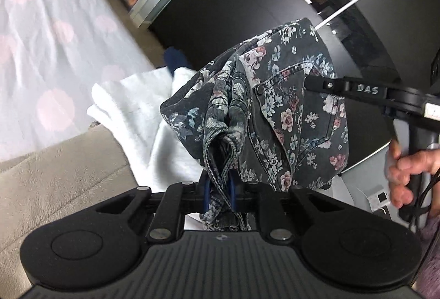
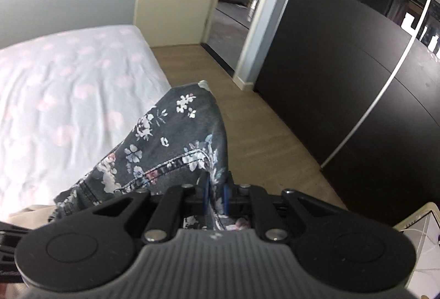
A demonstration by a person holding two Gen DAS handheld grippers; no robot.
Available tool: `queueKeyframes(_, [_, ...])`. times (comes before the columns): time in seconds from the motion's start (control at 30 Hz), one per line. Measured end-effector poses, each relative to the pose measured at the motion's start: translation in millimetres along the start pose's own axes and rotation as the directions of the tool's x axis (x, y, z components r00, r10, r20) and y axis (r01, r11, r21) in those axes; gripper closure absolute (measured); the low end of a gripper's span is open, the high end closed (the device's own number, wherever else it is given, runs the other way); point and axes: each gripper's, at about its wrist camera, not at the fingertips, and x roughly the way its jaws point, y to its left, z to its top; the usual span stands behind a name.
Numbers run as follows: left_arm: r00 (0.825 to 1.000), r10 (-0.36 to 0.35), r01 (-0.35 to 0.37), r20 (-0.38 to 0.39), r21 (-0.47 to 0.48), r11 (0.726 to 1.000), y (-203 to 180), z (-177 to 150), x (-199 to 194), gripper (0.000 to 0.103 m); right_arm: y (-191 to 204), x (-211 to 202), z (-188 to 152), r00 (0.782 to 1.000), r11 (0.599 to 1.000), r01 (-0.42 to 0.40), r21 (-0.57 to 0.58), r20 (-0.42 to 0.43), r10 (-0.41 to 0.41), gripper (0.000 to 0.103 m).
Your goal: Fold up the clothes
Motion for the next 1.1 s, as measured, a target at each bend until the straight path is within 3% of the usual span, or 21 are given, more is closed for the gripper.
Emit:
queueKeyframes(0.23, [0.999, 0.025, -0.026, -0.024, -0.059, 0.998, 11, -9, -6, 0.088, -4, 42, -9, 0.999, 1.000, 0.012, -0.005, -0.042, -0.012, 0.090])
queueKeyframes(0.27, [0.999, 0.029, -0.030, -0.027, -0.063, 0.998, 14, -10, -6, 0.088, -4, 46, -10, 0.998, 0.999, 0.030, -0.010, -0.048, -0.030, 0.086])
queueKeyframes(0.33, [0.998, 0.046, -0.048, -0.035, -0.063, 0.997, 18, -14, -9, 0.085, -6, 49, -11, 0.996, 0.997, 0.078, -0.014, -0.043, -0.079, 0.065])
queueKeyframes(0.4, [0.997, 0.062, -0.064, -0.041, -0.065, 0.996, 22, -17, -12, 0.085, -9, 49, -11, 0.991, 0.991, 0.132, -0.009, -0.023, -0.132, 0.059])
queueKeyframes(0.53, [0.997, 0.071, -0.074, -0.031, -0.080, 0.994, 33, -23, -24, 0.079, -31, 42, -23, 0.994, 0.992, 0.101, 0.073, -0.042, -0.098, 0.053])
queueKeyframes(0.67, [0.996, 0.084, -0.085, -0.024, -0.069, 0.994, 38, -25, -38, 0.077, -60, 33, -55, 0.995, 0.979, 0.080, 0.185, -0.079, -0.067, 0.049])
queueKeyframes(0.73, [0.995, 0.096, -0.096, -0.008, -0.056, 0.994, 36, -25, -49, 0.077, -79, 35, -74, 0.995, 0.958, 0.068, 0.280, -0.089, -0.044, 0.035])
queueKeyframes(0.8, [0.995, 0.103, -0.103, 0.001, -0.037, 0.994, 35, -28, -59, 0.077, -98, 21, -102, 0.996, 0.914, 0.054, 0.403, -0.086, -0.021, 0.032])
queueKeyframes(0.93, [0.992, 0.123, -0.123, 0.014, 0.023, 0.992, 27, -25, -74, 0.077, -123, 15, -146, 0.997, 0.783, 0.028, 0.621, -0.077, 0.026, 0.032])
queueKeyframes(0.97, [0.992, 0.129, -0.129, 0.018, 0.038, 0.991, 23, -23, -76, 0.077, -125, 17, -153, 0.997, 0.771, 0.031, 0.636, -0.075, 0.021, 0.033])
queueKeyframes(1.0, [0.990, 0.138, -0.139, 0.022, 0.053, 0.989, 15, -16, -73, 0.076, -127, 19, -160, 0.997, 0.759, 0.035, 0.650, -0.073, 0.017, 0.037])
queueKeyframes(1.1, [0.985, 0.169, -0.172, 0.037, 0.090, 0.981, 4, -4, -74, 0.075, -127, 25, -169, 0.996, 0.769, 0.058, 0.636, -0.086, -0.005, 0.065])
